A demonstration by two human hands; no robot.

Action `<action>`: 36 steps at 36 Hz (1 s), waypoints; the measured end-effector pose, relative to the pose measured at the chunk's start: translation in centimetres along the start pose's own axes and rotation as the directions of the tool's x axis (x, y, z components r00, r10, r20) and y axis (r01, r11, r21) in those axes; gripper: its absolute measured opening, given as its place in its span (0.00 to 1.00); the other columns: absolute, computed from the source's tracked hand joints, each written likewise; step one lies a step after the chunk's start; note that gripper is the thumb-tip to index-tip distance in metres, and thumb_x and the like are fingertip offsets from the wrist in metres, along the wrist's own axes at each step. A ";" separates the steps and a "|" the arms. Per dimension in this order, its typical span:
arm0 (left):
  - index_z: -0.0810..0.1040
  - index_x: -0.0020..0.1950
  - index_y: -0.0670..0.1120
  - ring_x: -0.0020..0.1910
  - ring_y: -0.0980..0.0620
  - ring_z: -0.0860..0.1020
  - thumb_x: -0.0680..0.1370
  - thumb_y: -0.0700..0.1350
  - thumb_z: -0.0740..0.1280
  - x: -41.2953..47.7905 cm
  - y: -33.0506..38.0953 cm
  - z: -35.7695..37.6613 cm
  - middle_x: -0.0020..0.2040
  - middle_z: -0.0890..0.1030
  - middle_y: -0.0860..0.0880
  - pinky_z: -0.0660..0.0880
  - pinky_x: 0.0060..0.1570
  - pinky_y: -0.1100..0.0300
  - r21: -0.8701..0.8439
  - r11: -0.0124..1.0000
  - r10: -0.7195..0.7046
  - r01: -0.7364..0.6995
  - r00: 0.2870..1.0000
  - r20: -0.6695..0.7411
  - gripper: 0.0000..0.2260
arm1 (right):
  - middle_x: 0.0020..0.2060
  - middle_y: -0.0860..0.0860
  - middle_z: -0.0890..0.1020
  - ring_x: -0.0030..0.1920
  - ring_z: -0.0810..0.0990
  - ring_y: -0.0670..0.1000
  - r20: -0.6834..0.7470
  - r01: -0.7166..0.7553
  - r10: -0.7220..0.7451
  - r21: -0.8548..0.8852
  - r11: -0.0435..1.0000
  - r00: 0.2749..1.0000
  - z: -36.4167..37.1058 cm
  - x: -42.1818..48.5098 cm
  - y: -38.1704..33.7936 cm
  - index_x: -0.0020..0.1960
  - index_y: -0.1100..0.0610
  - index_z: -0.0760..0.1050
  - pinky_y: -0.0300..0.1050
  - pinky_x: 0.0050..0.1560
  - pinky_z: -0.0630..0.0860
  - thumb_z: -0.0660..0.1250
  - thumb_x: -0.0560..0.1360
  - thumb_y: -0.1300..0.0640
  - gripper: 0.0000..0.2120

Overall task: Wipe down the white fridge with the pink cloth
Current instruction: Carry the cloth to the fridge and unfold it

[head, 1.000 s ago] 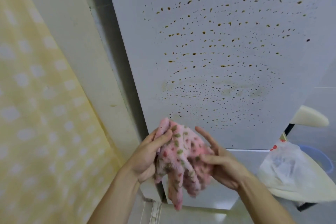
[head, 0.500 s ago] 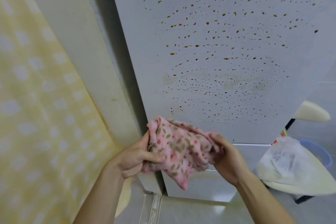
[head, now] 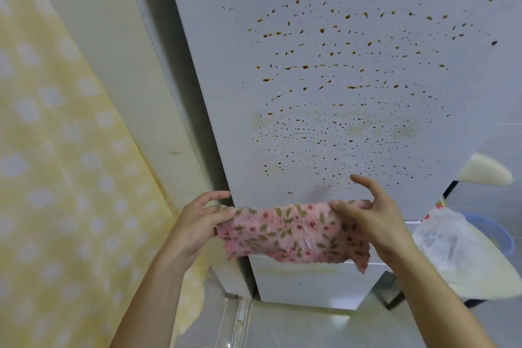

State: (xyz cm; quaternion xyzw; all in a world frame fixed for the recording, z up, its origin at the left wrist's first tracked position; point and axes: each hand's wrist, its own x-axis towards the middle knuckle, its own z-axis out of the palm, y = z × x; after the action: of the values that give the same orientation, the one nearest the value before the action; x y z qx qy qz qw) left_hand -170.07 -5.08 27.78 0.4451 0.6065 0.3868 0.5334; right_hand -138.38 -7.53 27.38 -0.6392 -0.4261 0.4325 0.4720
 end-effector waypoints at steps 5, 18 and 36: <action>0.87 0.57 0.56 0.56 0.53 0.86 0.78 0.42 0.76 -0.4 0.4 0.1 0.51 0.88 0.48 0.79 0.65 0.50 0.121 0.976 0.191 -0.182 0.979 -0.065 0.11 | 0.42 0.59 0.88 0.42 0.88 0.54 -0.040 0.002 0.001 0.056 0.998 0.999 -0.6 0.3 -0.3 0.57 0.47 0.84 0.49 0.44 0.82 0.81 0.71 0.52 0.15; 0.85 0.48 0.53 0.50 0.65 0.77 0.80 0.45 0.74 0.1 1.6 0.4 0.51 0.78 0.54 0.68 0.47 0.78 0.584 0.750 0.430 -0.309 0.900 -0.076 0.03 | 0.44 0.47 0.83 0.47 0.81 0.51 -0.087 0.178 -0.240 -0.448 0.876 0.967 -1.6 1.3 -1.2 0.42 0.47 0.85 0.45 0.42 0.75 0.79 0.74 0.51 0.04; 0.77 0.49 0.51 0.46 0.55 0.80 0.85 0.62 0.57 -1.3 1.3 8.9 0.46 0.82 0.53 0.77 0.53 0.56 0.213 0.959 0.173 -0.185 0.982 0.076 0.18 | 0.39 0.42 0.85 0.41 0.83 0.43 0.029 0.230 -0.228 -0.136 0.964 0.973 6.4 -3.0 -2.7 0.45 0.51 0.80 0.45 0.51 0.79 0.71 0.81 0.47 0.09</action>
State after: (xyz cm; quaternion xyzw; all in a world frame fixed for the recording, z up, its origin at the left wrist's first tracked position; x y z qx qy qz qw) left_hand -161.03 -6.00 28.22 0.5651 0.5872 0.3513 0.4609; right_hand -145.64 -8.38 29.36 -0.6140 -0.5290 0.3488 0.4706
